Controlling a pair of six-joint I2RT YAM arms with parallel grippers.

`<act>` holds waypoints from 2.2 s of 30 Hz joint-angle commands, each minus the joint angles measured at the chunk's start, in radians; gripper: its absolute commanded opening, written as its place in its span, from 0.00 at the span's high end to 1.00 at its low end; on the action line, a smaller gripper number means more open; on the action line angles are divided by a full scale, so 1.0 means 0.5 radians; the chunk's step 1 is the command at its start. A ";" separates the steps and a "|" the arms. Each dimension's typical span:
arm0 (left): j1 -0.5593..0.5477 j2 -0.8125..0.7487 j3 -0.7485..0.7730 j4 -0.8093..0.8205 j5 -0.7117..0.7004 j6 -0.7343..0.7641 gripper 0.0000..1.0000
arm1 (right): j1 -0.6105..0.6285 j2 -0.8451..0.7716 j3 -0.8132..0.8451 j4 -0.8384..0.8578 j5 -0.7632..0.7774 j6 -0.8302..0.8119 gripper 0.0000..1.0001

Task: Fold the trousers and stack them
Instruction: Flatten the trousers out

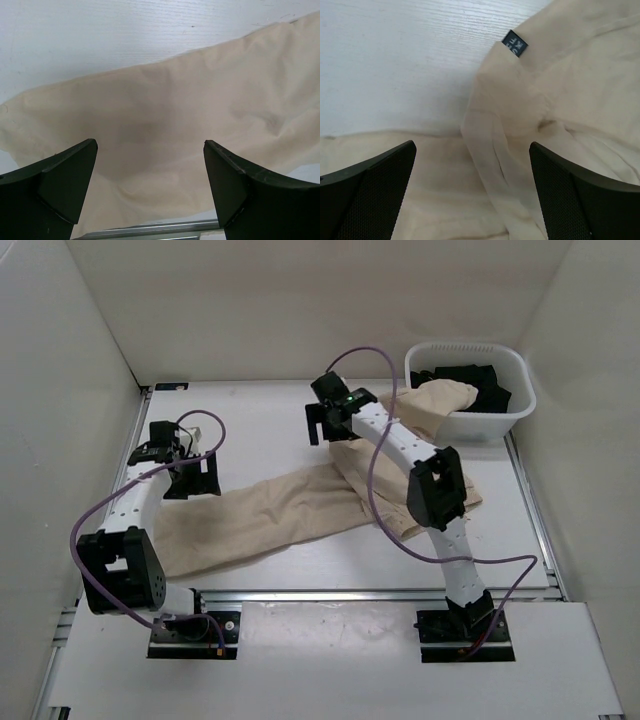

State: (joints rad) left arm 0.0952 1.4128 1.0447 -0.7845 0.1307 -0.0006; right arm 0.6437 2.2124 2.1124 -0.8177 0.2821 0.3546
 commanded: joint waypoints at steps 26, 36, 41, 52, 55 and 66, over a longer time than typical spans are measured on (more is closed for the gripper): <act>0.261 0.042 0.389 -0.078 0.288 0.001 0.00 | 0.989 -0.569 -0.093 -0.655 -0.527 -0.844 0.93; -0.235 0.365 0.736 -0.170 0.261 0.001 0.00 | 0.754 -1.168 -1.188 -0.237 0.016 -0.174 0.01; -0.604 0.585 0.932 -0.171 0.233 0.001 0.00 | 0.551 -1.975 -1.953 0.521 -0.073 0.208 0.01; -1.230 1.399 1.405 -0.079 -0.217 0.001 0.00 | 0.247 -2.296 -2.442 0.537 0.003 0.677 0.01; -1.310 1.564 1.405 -0.036 -0.518 0.001 0.00 | 0.247 -2.271 -2.461 0.626 -0.042 0.696 0.01; -1.139 1.430 1.405 -0.011 -0.332 0.001 0.82 | 0.433 -1.472 -2.259 0.945 -1.080 0.013 0.01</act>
State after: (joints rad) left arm -0.5278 2.2177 1.7489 -0.7944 -0.0410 -0.0002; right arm 0.8227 1.3785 0.9035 -0.4152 -0.0879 0.5068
